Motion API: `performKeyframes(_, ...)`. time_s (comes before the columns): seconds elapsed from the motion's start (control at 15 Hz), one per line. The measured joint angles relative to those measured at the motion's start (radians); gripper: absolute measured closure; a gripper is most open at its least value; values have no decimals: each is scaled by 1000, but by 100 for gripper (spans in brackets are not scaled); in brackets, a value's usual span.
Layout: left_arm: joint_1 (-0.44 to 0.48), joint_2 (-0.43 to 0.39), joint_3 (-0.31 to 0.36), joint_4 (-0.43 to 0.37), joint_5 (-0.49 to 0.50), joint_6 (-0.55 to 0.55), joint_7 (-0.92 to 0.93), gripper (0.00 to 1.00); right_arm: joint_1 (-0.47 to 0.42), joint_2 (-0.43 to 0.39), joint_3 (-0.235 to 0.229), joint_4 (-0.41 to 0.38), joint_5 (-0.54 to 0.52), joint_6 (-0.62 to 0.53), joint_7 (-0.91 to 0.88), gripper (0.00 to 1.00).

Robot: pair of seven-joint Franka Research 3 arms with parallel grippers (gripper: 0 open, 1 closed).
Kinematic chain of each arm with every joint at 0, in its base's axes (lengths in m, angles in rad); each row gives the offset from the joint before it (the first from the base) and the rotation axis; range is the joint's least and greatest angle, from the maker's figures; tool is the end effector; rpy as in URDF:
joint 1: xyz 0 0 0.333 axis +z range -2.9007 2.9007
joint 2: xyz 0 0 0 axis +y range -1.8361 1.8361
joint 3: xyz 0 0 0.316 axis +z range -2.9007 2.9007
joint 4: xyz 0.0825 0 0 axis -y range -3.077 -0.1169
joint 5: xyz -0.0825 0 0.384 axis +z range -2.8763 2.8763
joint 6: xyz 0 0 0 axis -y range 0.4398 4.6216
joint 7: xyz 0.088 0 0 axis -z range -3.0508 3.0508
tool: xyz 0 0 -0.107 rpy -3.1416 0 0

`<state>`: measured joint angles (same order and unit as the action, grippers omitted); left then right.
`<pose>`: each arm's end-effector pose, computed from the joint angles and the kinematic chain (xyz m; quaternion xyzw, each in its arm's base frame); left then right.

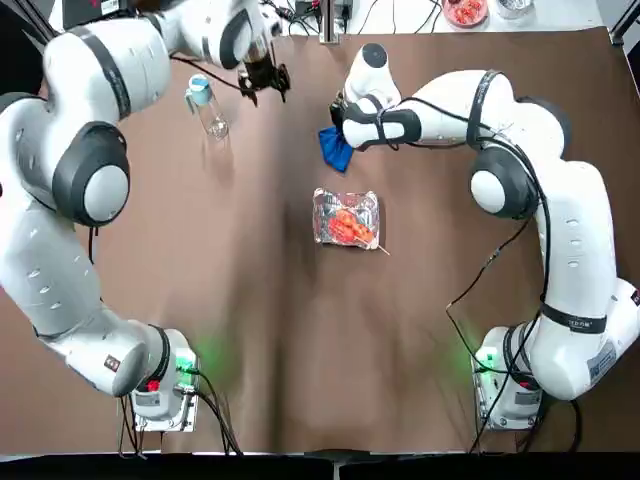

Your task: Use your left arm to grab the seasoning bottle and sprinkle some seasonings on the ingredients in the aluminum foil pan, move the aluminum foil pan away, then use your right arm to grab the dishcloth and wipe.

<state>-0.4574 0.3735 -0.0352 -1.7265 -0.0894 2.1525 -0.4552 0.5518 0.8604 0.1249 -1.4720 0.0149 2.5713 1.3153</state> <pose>0.5797 -0.3129 0.3726 0.9987 0.0063 0.0031 0.0514 0.5883 0.4484 0.1916 -0.9304 0.3422 -0.0250 0.1289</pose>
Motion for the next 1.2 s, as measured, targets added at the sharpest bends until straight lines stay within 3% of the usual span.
performKeyframes(0.33,81,-13,0,157,0,-258,170,1,-99,-1,2,1,2,-70,-105,90)
performKeyframes(0.6,134,-100,0,200,23,-385,295,1,-158,-2,38,1,5,-88,-152,90)
performKeyframes(0.93,159,-233,0,202,223,-439,358,1,-121,-1,65,1,5,-87,-131,90)
performKeyframes(1.2,165,-300,-1,201,225,-494,357,1,-43,1,65,1,4,-23,-71,90)
